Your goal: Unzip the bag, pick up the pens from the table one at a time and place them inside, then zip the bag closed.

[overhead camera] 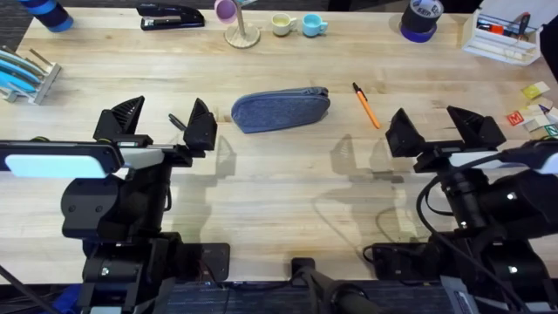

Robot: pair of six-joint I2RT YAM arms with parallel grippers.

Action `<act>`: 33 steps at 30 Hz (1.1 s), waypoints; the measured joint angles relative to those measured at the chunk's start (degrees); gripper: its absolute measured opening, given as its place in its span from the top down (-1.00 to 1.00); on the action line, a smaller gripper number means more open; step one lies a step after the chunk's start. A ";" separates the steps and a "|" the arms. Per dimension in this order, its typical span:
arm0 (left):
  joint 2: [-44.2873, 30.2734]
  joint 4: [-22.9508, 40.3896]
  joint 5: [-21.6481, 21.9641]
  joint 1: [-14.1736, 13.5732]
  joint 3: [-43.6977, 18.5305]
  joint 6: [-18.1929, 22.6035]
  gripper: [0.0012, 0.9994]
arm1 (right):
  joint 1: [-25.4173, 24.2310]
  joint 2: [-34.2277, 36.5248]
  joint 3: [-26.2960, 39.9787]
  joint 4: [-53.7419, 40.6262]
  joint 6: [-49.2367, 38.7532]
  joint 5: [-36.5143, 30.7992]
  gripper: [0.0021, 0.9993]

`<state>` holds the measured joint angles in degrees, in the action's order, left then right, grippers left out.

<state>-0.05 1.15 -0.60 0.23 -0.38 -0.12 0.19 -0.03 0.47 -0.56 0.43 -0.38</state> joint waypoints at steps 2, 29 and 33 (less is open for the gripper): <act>0.00 0.04 0.00 0.00 0.00 0.08 -0.99 | 0.00 0.03 0.13 -1.19 -0.02 -0.02 -0.99; -10.88 10.61 -3.91 0.00 -13.36 -1.68 -0.99 | 0.00 15.12 14.90 -12.41 0.09 0.24 -0.99; -22.85 15.84 -6.05 0.00 -24.12 -1.72 -0.99 | 0.00 26.42 26.62 -15.43 -0.89 0.24 -0.99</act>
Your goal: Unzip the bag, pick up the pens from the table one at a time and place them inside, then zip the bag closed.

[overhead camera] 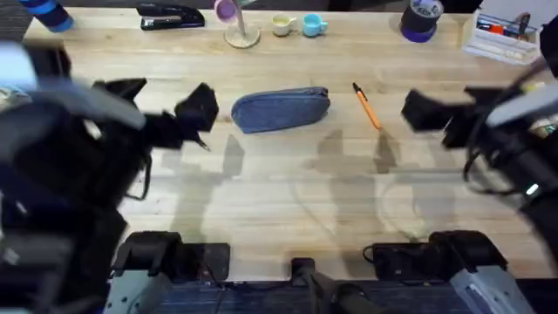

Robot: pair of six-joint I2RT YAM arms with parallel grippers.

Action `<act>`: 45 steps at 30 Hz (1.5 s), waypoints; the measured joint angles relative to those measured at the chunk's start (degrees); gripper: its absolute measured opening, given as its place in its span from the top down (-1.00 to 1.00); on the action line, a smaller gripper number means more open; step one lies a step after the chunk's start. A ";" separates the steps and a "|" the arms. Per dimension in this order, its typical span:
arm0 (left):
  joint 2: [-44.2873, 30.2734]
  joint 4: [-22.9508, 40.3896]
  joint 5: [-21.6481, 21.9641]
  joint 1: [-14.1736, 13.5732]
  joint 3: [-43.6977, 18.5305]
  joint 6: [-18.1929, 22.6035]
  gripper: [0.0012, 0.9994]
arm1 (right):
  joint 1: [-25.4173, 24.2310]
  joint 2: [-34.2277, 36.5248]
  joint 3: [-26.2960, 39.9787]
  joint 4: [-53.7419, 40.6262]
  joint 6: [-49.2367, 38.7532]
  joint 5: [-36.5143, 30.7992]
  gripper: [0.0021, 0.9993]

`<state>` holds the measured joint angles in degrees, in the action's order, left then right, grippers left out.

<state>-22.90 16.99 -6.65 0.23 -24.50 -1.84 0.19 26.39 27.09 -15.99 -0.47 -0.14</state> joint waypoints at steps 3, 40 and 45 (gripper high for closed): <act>-10.88 4.82 -1.50 0.00 -8.84 -0.06 -0.99 | 0.00 9.30 8.67 -1.80 -0.54 0.00 -0.99; -50.22 44.77 -23.95 0.00 -45.95 71.21 -0.99 | 0.02 35.87 36.62 -17.12 -1.73 0.00 -0.99; -50.22 46.58 -24.04 0.00 -45.95 71.99 -0.99 | 0.02 35.87 36.62 -17.12 -1.73 0.00 -0.99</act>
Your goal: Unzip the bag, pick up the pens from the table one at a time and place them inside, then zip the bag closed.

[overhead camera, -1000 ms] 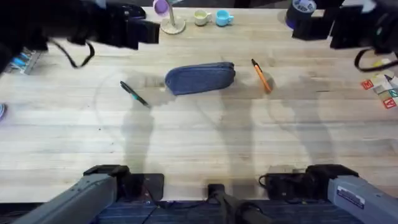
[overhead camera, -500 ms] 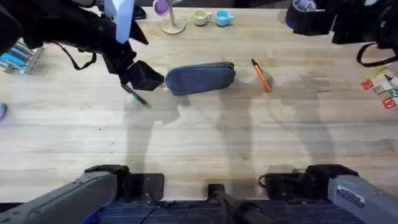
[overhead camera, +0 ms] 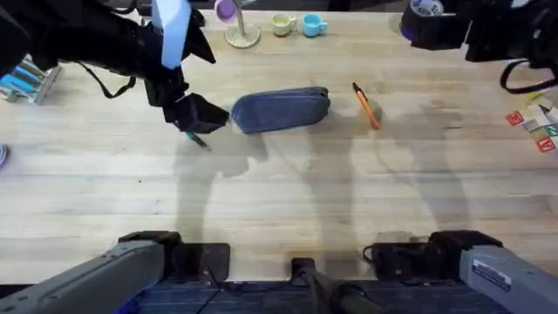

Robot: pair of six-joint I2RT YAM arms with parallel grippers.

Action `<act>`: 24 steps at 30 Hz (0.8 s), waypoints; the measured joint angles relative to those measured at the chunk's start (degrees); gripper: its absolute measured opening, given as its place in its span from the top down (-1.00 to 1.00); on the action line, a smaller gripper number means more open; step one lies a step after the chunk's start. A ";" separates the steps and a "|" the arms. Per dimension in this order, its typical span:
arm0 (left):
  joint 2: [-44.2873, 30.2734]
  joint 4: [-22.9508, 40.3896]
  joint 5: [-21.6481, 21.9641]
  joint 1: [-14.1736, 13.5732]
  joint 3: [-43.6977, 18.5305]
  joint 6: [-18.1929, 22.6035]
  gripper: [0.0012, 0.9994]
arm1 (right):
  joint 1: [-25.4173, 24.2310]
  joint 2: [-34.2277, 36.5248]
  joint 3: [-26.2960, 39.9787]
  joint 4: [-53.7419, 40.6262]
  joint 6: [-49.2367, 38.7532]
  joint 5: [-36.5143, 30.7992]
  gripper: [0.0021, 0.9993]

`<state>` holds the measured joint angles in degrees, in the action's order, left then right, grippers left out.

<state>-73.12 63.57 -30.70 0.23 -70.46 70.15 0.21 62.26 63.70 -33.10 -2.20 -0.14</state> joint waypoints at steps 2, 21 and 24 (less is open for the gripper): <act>-0.02 -0.02 0.00 0.00 0.00 0.15 -0.99 | 0.00 0.00 0.00 0.00 0.00 0.00 -0.99; -17.92 -4.68 -5.69 0.00 -0.33 3.60 -0.99 | 0.00 0.00 0.00 0.00 0.00 0.00 -0.99; -21.77 -6.64 -7.61 0.00 -0.33 3.73 -0.99 | 0.00 0.00 0.00 0.00 0.00 0.00 -0.99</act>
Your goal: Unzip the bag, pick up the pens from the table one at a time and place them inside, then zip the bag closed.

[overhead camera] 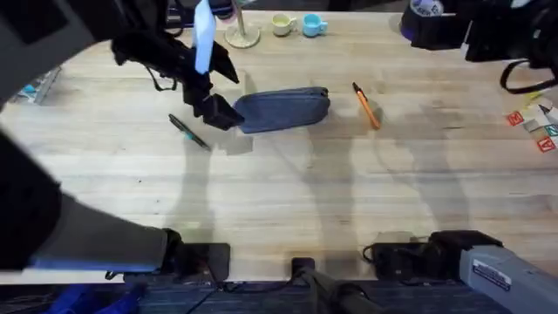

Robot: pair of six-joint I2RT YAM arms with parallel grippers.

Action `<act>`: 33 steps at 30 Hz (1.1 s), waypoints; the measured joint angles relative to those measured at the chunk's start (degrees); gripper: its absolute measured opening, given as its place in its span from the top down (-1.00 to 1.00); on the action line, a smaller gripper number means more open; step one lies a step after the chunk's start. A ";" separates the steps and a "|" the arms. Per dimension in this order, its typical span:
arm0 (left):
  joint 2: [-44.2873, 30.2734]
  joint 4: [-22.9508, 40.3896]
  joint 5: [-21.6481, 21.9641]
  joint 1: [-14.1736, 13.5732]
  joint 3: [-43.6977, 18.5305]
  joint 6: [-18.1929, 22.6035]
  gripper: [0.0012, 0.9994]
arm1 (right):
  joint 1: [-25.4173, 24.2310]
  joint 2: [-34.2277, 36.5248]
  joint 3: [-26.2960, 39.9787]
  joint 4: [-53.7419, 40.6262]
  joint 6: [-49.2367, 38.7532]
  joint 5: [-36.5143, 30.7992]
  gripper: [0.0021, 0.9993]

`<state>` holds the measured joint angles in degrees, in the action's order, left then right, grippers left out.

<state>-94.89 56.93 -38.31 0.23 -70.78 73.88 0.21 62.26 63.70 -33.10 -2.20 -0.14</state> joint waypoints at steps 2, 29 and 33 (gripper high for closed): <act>-2.37 -0.76 -1.01 0.00 0.00 0.08 -0.99 | 0.00 0.00 0.00 -0.02 0.00 0.00 -0.99; -6.48 -2.29 -3.30 0.00 0.00 0.51 0.91 | 1.80 5.68 0.11 0.02 2.89 24.98 -0.99; -6.47 -2.30 -3.30 0.00 0.00 0.53 0.92 | 3.49 9.31 0.11 0.06 3.21 27.63 -0.99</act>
<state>-101.36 54.63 -41.60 0.23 -70.78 74.41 3.69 71.57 63.81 -33.04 1.01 27.49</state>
